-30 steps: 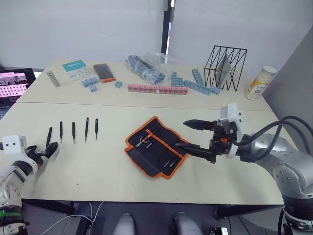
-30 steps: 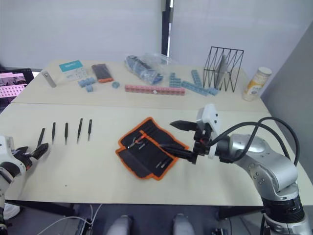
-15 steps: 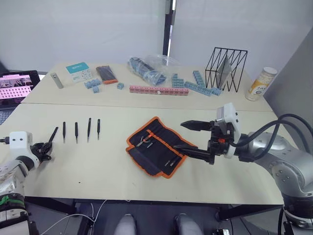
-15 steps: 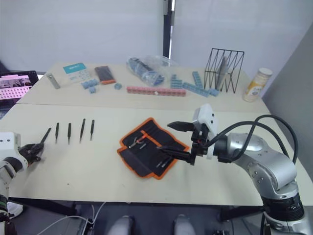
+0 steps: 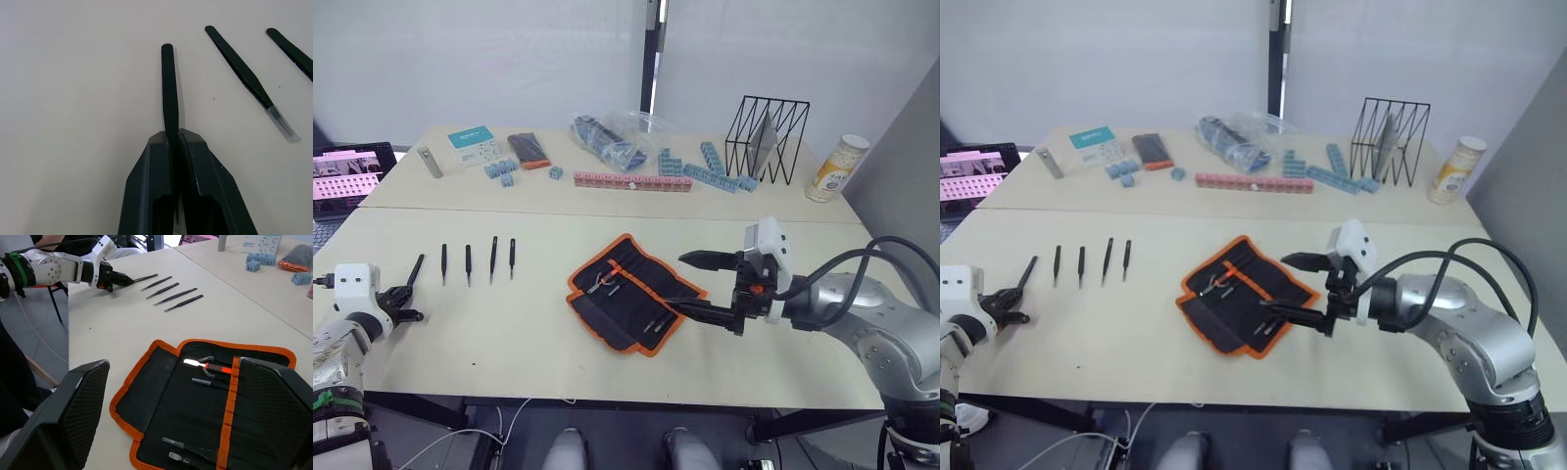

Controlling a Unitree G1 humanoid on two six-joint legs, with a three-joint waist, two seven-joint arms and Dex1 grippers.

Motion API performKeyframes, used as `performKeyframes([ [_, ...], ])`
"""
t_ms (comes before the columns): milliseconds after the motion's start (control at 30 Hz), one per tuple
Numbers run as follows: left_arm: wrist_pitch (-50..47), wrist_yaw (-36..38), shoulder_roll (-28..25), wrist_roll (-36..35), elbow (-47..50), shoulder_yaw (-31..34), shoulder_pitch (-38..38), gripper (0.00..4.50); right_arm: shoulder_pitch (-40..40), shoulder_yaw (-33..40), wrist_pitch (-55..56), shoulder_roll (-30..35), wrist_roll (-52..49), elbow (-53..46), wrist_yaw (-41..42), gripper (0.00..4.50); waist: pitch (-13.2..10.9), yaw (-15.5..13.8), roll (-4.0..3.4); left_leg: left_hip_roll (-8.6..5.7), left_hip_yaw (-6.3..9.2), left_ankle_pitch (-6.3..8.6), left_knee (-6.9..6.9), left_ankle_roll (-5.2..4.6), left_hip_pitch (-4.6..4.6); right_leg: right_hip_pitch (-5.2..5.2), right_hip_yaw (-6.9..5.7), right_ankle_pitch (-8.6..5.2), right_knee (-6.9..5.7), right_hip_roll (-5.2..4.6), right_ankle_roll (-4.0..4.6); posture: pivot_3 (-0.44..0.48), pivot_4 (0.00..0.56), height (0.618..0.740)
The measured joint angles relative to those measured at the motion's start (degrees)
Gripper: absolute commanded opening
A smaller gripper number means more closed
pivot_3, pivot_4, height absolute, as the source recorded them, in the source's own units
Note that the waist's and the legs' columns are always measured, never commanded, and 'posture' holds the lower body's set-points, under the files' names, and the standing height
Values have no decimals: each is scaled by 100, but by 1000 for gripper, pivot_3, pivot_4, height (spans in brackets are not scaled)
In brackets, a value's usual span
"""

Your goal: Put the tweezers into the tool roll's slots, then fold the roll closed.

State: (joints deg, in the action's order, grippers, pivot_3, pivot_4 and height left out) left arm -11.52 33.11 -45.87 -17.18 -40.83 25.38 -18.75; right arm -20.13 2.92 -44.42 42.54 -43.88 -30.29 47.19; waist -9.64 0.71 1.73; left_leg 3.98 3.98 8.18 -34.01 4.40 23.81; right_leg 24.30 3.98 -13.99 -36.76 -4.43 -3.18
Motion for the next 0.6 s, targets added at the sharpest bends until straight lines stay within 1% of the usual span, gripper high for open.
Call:
performKeyframes([
  [133, -383, 152, -69, -126, 1042, 60, 558, 23, 213, -109, 6, -33, 242, 41, -126, 4500, -12, 13, 39, 2, 1, 0, 1, 0, 15, 12, 0, 1, 0, 1, 0, 0, 150, 706],
  [167, -505, 185, -129, -168, 1339, 88, 658, 4, 271, -155, 15, -75, 307, 46, -165, 4254, -15, 15, 46, 3, 1, 0, 1, 0, 16, 14, -1, 1, 0, 2, 0, 0, 150, 706],
  [233, -909, 220, -211, -368, 2124, 242, 859, 0, 369, -307, 194, -296, 597, 112, -352, 3709, -19, 20, 61, 5, 2, 0, 1, 0, 18, 16, -1, 0, -1, 3, 1, 0, 150, 706],
  [267, -1182, 240, -221, -529, 2631, 294, 891, 0, 428, -421, 362, -478, 829, 234, -496, 3305, -22, 15, 68, 4, 2, 0, 0, 0, 18, 15, -1, 0, 1, 2, 1, 0, 150, 706],
  [300, -1398, 263, -223, -656, 3067, 298, 906, 0, 484, -541, 507, -597, 1036, 367, -613, 3052, -23, 2, 68, 3, 2, 0, -2, 2, 19, 12, -1, -1, 3, 0, 1, 0, 150, 706],
  [333, -1647, 310, -235, -795, 3535, 272, 940, 0, 557, -691, 666, -728, 1273, 532, -728, 2628, -23, -2, 67, 1, 2, -1, -6, 3, 20, 9, 0, -1, 6, -1, 1, 0, 150, 706],
  [367, -1836, 363, -239, -902, 3876, 209, 958, 0, 605, -804, 781, -820, 1469, 687, -818, 2326, -24, -3, 66, 1, 1, -1, -12, 3, 21, 7, 0, -1, 8, -1, 1, 0, 150, 706],
  [467, -2519, 443, -168, -1235, 4725, -287, 873, 0, 726, -1023, 1182, -1049, 2024, 1214, -1030, 1279, -26, 8, 65, 1, 1, -1, -21, 2, 27, 9, 1, 0, 4, 1, 0, 0, 150, 706],
  [567, -3364, 404, 228, -1718, 5396, -946, 425, 0, 742, -1156, 1549, -1278, 2388, 1691, -1113, 286, -29, 13, 68, 1, 5, -2, -36, 0, 36, 9, 1, 3, 0, 6, -6, 0, 150, 706],
  [600, -3655, 394, 310, -1899, 5591, -1158, 310, 0, 740, -1181, 1642, -1337, 2471, 1794, -1112, 42, -30, 24, 69, 1, 5, -2, -39, 0, 40, 8, 1, 7, 0, 6, -12, 0, 150, 706],
])
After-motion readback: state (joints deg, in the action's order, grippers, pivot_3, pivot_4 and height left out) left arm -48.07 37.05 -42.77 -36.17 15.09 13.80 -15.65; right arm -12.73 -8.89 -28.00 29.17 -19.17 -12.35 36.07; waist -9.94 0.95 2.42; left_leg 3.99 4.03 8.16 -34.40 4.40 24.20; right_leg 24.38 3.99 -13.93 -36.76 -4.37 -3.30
